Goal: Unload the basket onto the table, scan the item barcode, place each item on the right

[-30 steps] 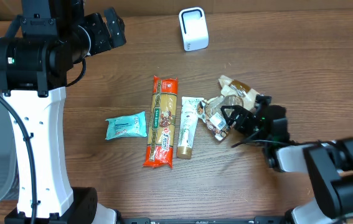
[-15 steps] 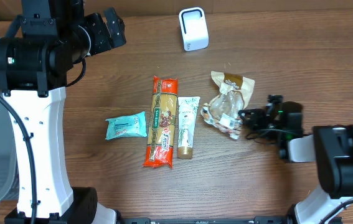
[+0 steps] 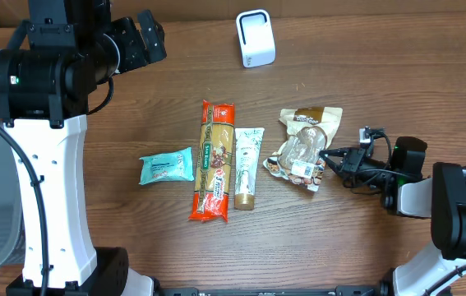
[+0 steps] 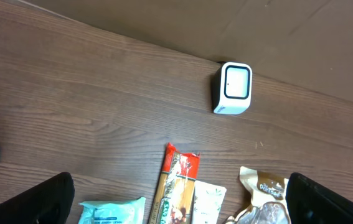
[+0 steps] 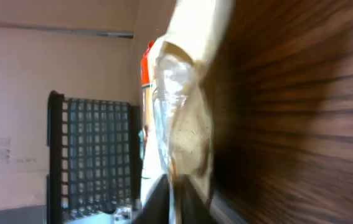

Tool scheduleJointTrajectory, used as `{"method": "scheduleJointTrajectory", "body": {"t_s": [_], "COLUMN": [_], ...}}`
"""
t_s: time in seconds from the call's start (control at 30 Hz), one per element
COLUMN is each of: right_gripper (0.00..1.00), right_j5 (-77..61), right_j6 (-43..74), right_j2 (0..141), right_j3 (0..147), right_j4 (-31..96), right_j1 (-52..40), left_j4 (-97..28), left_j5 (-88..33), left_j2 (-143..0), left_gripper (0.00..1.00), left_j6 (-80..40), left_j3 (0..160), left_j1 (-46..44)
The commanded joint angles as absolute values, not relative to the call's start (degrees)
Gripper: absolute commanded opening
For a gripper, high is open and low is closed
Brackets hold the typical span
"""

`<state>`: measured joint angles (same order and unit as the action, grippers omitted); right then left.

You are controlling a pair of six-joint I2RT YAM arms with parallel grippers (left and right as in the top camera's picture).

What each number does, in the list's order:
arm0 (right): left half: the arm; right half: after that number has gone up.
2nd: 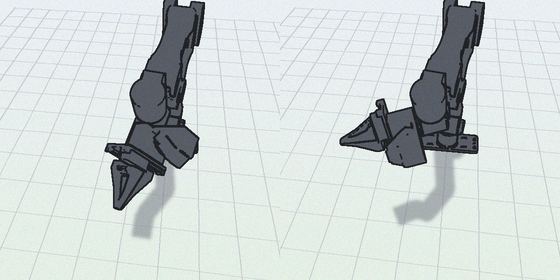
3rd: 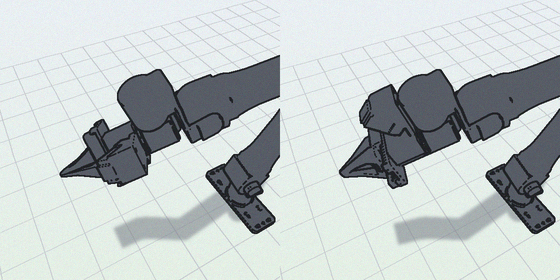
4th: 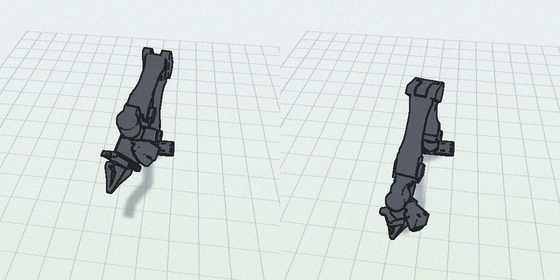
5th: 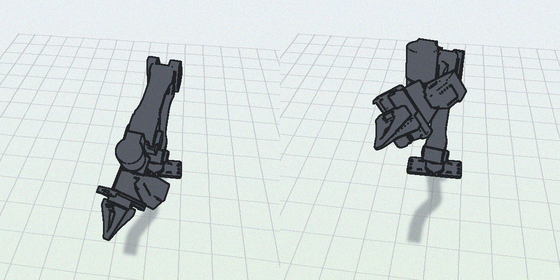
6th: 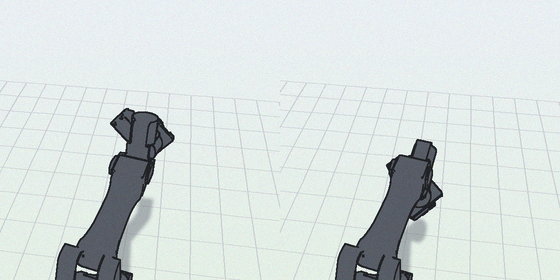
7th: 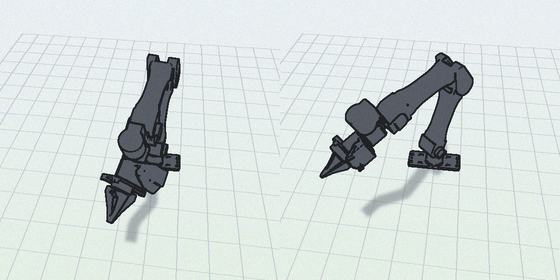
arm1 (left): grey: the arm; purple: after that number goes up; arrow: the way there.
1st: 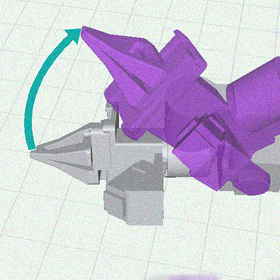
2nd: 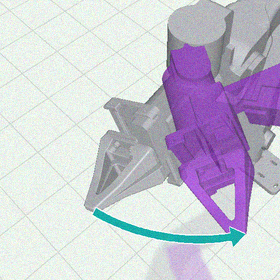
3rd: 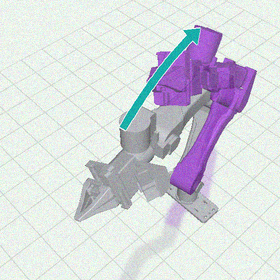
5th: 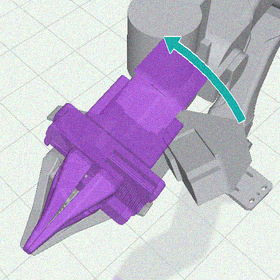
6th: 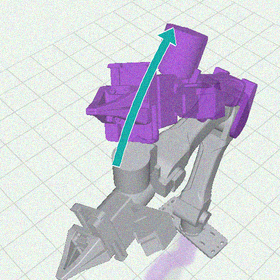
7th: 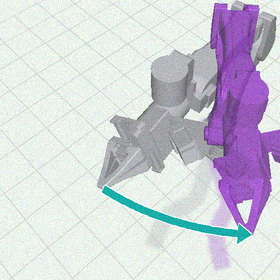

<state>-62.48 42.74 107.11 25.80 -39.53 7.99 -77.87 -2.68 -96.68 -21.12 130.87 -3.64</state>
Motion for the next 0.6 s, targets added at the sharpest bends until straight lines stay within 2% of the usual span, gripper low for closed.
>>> {"method": "scheduleJointTrajectory", "body": {"t_s": [0.0, 0.07, 0.13, 0.33, 0.43, 0.57], "right_gripper": [0.27, 0.41, 0.47, 0.54, 0.59, 0.61], "right_j5": [-58.7, -55.1, -52.6, -44.9, -38.3, -26.4], "right_j6": [40.9, 39.6, 38.0, 28.4, 22.1, 19.0], "right_j2": [107.2, 107.2, 107.2, 107.2, 107.3, 107.5], "right_j3": [25.6, 25.6, 26.0, 35.0, 43.0, 48.8], "right_j4": [-39.7, -39.7, -39.3, -24.5, -12.6, -3.9], "right_j1": [6.4, 5.3, 4.0, -2.0, -5.6, -9.7], "left_j4": [-77.8, -77.8, -77.8, -77.8, -77.8, -77.8], "left_j5": [-1.9, -1.9, -1.9, -1.9, -1.9, -1.9], "left_j2": [-97.1, -97.1, -97.1, -97.1, -97.1, -97.1], "left_gripper": [1.0, 0.99, 0.99, 1.0, 0.99, 1.0], "left_j6": [-22.3, -22.3, -22.3, -22.3, -22.3, -22.3], "left_j3": [131.2, 131.2, 131.2, 131.2, 131.2, 131.2], "left_j1": [-3.5, -3.5, -3.5, -3.5, -3.5, -3.5]}}
